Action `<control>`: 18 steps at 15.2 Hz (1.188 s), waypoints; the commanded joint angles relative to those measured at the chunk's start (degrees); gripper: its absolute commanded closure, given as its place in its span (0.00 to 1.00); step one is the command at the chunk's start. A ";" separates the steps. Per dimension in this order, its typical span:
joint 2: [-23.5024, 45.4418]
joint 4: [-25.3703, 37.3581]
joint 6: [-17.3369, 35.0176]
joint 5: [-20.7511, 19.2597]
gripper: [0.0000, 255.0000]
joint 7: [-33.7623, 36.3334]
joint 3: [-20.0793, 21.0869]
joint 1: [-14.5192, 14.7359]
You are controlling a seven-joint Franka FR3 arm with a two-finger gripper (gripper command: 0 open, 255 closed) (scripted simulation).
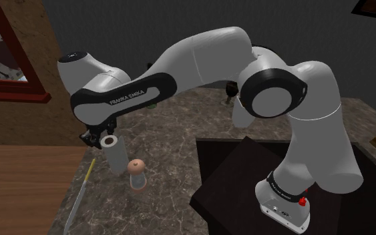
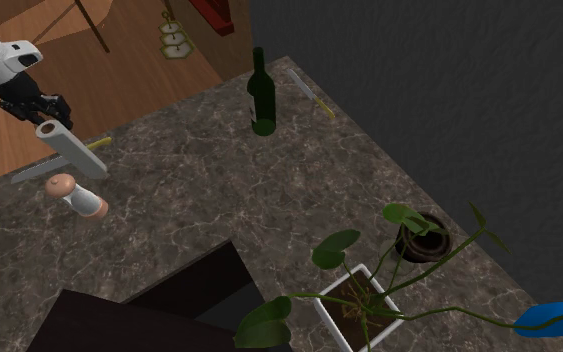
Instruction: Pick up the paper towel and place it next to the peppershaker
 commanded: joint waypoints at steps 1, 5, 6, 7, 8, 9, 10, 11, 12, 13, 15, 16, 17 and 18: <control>0.58 -0.54 1.15 -0.01 1.00 0.00 -0.01 -0.02; 1.99 -1.35 3.36 -0.03 1.00 0.06 -0.02 -0.02; 2.55 -1.54 4.11 -0.04 1.00 0.08 -0.02 -0.02; 2.54 -1.55 4.12 -0.04 1.00 0.08 -0.02 -0.02; 2.55 -1.54 4.11 -0.04 1.00 0.08 -0.02 -0.02; 2.55 -1.54 4.11 -0.04 1.00 0.08 -0.02 -0.02; 2.55 -1.54 4.11 -0.04 1.00 0.08 -0.02 -0.02; 2.55 -1.54 4.11 -0.04 1.00 0.08 -0.02 -0.02; 2.55 -1.54 4.11 -0.04 1.00 0.08 -0.02 -0.02; 2.55 -1.54 4.11 -0.04 1.00 0.08 -0.02 -0.02; 2.55 -1.54 4.11 -0.04 0.00 0.08 -0.02 -0.02; 2.55 -1.54 4.11 -0.04 0.00 0.08 -0.02 -0.02; 2.55 -1.54 4.11 -0.04 0.00 0.08 -0.02 -0.02; 2.55 -1.54 4.11 -0.04 0.00 0.08 -0.02 -0.02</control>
